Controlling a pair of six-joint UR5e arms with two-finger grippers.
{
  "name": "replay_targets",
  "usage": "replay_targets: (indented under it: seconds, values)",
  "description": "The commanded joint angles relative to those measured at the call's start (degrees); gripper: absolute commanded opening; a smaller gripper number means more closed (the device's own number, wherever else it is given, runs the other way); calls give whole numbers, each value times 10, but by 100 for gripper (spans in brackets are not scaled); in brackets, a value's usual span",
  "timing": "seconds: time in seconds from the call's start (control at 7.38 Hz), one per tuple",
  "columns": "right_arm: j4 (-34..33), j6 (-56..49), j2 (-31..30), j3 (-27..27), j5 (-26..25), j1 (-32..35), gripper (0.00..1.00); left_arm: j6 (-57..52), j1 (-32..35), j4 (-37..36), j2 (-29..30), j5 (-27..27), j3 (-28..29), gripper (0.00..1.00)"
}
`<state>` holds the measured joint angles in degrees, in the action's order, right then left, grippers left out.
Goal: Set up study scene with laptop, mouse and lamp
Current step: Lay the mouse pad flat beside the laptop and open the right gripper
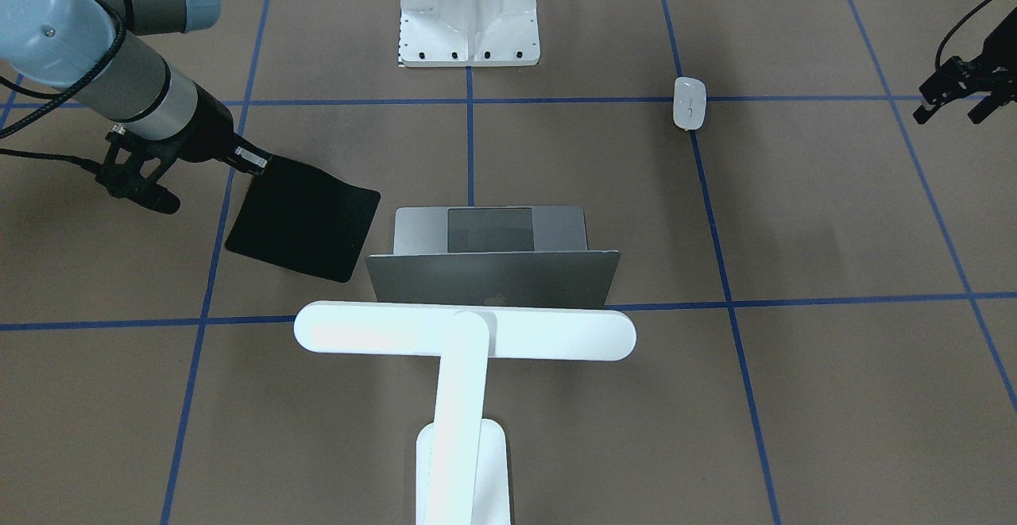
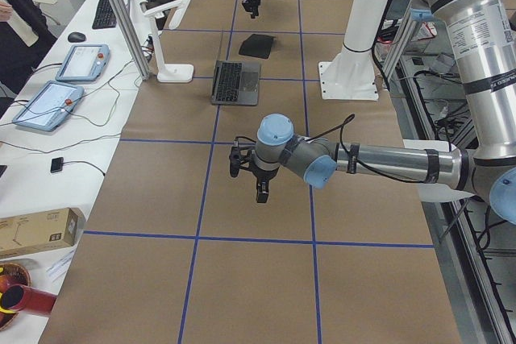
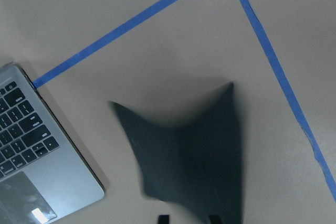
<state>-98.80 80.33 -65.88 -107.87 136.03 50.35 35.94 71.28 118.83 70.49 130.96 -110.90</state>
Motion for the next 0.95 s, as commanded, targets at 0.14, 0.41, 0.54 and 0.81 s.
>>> replay_targets:
  seconds: [0.14, 0.41, 0.54, 0.81]
  values:
    - [-15, 0, 10, -1, -3, -3, 100, 0, 0, 0, 0, 0, -1, 100]
    - [-15, 0, 12, -1, -3, -6, 100, 0, 0, 0, 0, 0, -1, 100]
    - [-15, 0, 13, -1, -9, -10, 100, 0, 0, -1, -1, 0, -1, 100]
    - [-15, 0, 22, -1, -42, -38, 100, 0, 0, -3, 0, 0, -1, 100]
